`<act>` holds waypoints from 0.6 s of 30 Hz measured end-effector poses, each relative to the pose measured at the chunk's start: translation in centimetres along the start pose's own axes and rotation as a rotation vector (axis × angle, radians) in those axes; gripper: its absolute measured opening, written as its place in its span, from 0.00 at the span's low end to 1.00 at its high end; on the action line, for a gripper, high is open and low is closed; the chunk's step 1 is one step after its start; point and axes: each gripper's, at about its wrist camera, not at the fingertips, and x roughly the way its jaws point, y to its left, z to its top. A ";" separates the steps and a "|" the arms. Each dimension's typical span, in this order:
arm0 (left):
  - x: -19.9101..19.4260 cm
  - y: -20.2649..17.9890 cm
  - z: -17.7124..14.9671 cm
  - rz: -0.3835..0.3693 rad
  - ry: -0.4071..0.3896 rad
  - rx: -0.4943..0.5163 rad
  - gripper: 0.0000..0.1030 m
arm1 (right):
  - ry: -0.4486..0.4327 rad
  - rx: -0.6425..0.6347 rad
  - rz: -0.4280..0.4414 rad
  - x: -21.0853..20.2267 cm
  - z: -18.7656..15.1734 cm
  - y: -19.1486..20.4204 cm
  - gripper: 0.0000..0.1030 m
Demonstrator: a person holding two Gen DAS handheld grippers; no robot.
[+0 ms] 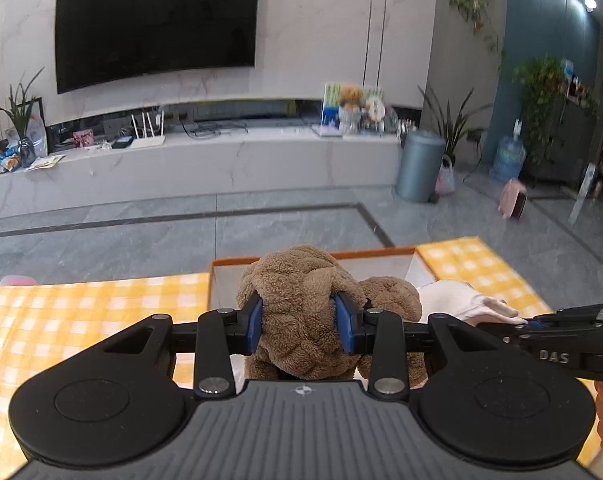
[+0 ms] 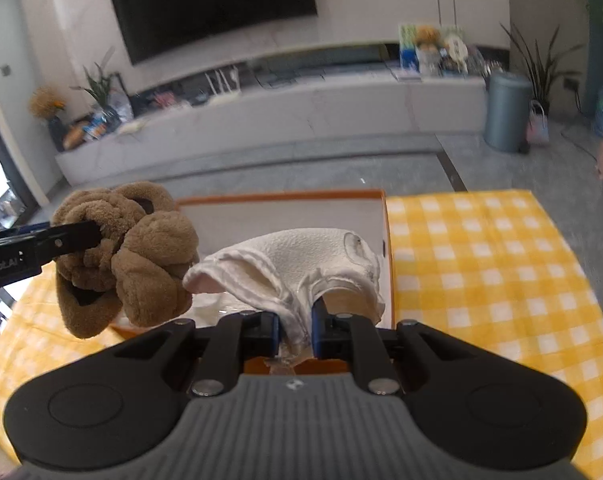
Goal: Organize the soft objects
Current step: 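Carry the plush and mask into the orange box and open both tools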
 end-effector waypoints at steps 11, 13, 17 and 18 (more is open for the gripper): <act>7.8 -1.8 -1.2 0.038 0.178 0.068 0.42 | 0.223 -0.074 -0.099 9.8 0.8 -0.5 0.13; 8.4 -1.9 -1.8 0.046 0.200 0.088 0.44 | 0.257 -0.091 -0.110 10.8 0.7 -0.4 0.13; 9.1 -1.7 -2.5 0.066 0.237 0.087 0.51 | 0.301 -0.098 -0.119 11.8 0.6 -0.5 0.14; 9.3 -1.5 -2.5 0.063 0.242 0.085 0.52 | 0.306 -0.099 -0.123 11.9 0.6 -0.4 0.15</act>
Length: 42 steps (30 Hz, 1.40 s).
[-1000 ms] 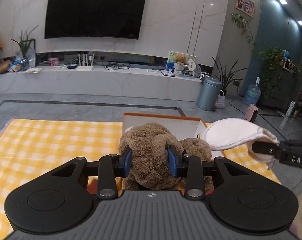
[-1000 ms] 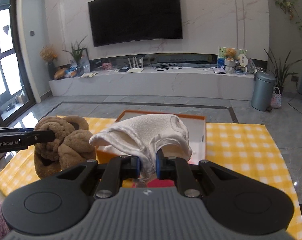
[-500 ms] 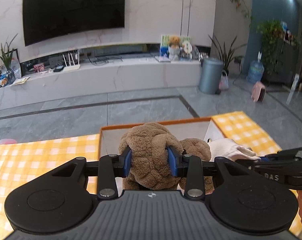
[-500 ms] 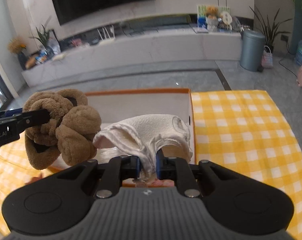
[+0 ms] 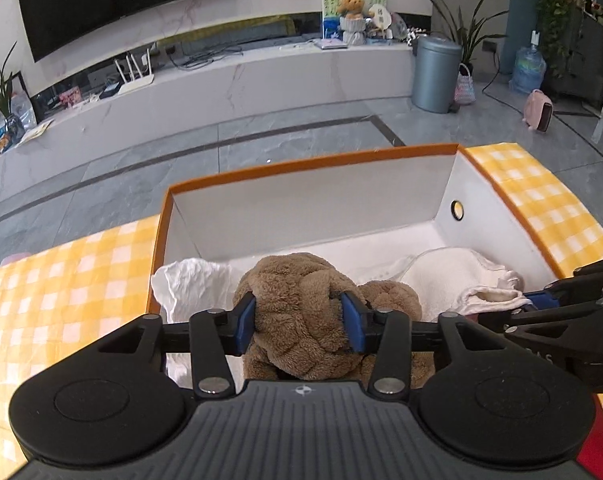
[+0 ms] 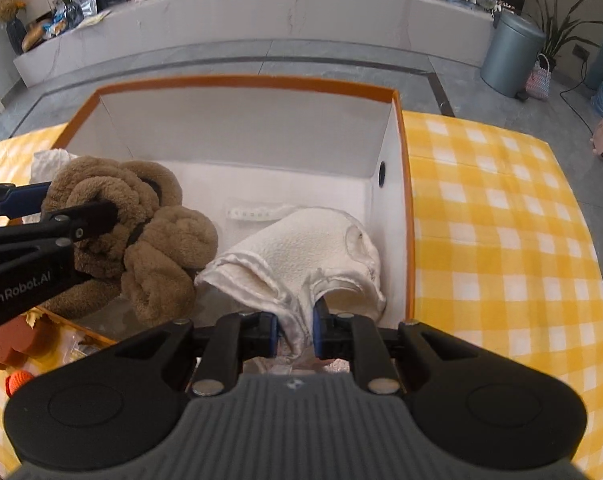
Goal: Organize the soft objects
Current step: 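Carry the plush and mask into the orange box and open both tools, then grasp the orange crocheted fruit with the left tool while the right tool grasps the yellow snack bag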
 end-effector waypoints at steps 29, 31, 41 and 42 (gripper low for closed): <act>-20.7 4.7 -10.5 -0.075 -0.339 -0.143 0.66 | -0.415 0.035 0.158 -18.4 -14.5 6.6 0.52; -20.9 5.2 -12.2 -0.058 -0.336 -0.180 0.66 | -0.424 0.042 0.169 -18.2 -16.6 7.8 0.52; -19.0 8.0 -18.2 -0.021 -0.173 -0.255 0.57 | -0.379 -0.004 0.196 -15.4 -21.9 12.8 0.51; -18.8 8.1 -18.4 -0.014 -0.157 -0.255 0.57 | -0.367 -0.008 0.198 -14.9 -22.1 13.2 0.51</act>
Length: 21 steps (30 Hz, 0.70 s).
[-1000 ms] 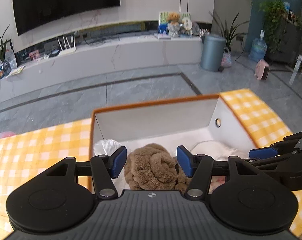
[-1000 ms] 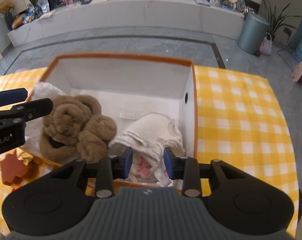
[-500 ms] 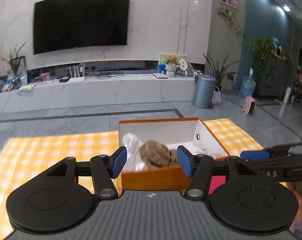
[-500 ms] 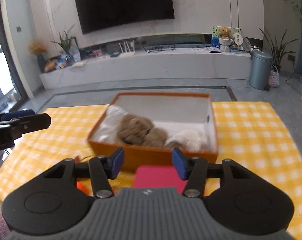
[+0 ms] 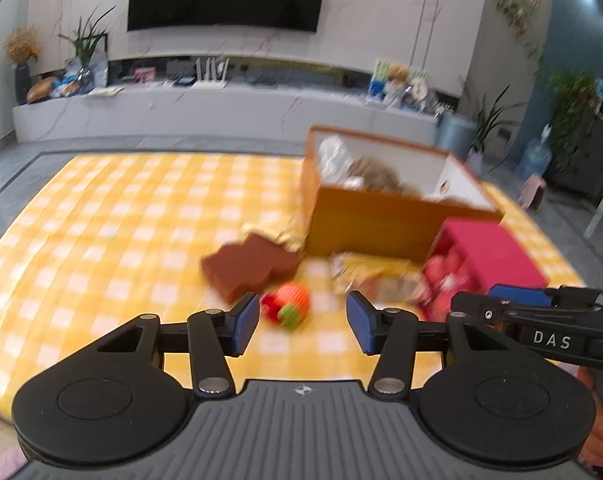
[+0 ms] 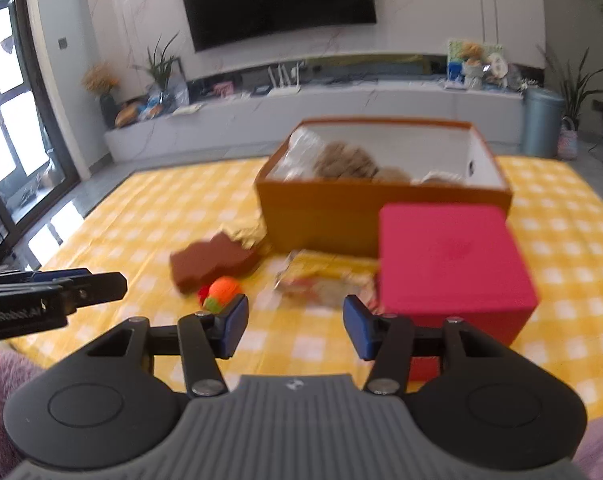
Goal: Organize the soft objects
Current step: 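Grasp the orange crocheted fruit with the left tool while the right tool grasps the yellow snack bag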
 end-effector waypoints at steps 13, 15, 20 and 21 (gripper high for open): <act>2.6 0.8 -4.0 -0.009 0.235 0.026 0.49 | 0.205 -0.079 -0.031 5.1 -1.8 1.8 0.51; 3.4 0.9 -3.5 -0.018 0.271 0.020 0.49 | 0.227 -0.089 -0.032 5.8 -1.5 1.7 0.51; 6.0 0.8 -1.5 -0.039 0.344 0.059 0.49 | 0.285 -0.138 -0.020 7.7 -0.4 1.9 0.51; 6.5 0.7 -1.1 -0.042 0.358 0.070 0.49 | 0.298 -0.145 -0.016 8.2 -0.1 1.9 0.51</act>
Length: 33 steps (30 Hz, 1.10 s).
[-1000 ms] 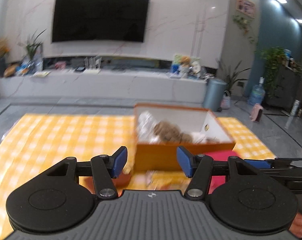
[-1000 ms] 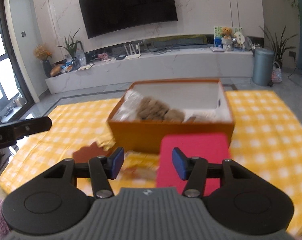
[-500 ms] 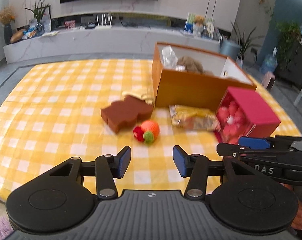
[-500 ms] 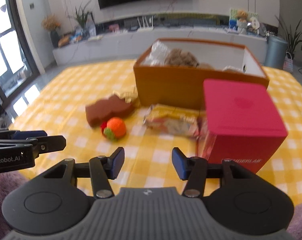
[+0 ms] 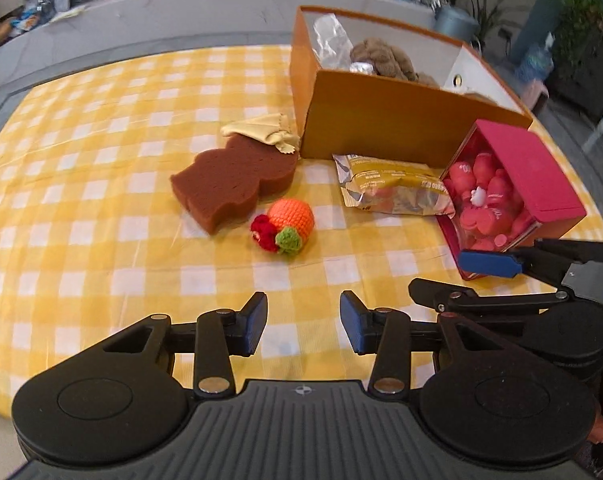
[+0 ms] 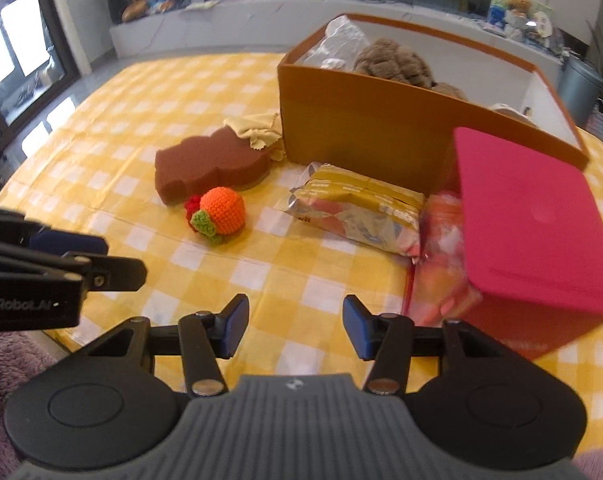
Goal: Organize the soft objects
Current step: 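Grasp the orange crocheted fruit with the left tool while the right tool grasps the yellow snack bag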
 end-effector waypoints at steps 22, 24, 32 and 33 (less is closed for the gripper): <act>7.9 -0.6 6.4 0.008 0.095 0.326 0.49 | 0.173 -0.413 -0.046 7.3 8.6 0.0 0.54; 8.6 -0.4 6.3 0.009 0.097 0.321 0.49 | 0.187 -0.424 -0.054 7.9 8.7 -0.2 0.59; 9.3 -0.1 5.8 -0.024 0.085 0.309 0.54 | 0.245 -0.509 -0.068 9.3 8.8 0.4 0.65; 9.4 -0.1 5.8 -0.023 0.086 0.307 0.54 | 0.256 -0.515 -0.071 9.5 8.9 0.5 0.66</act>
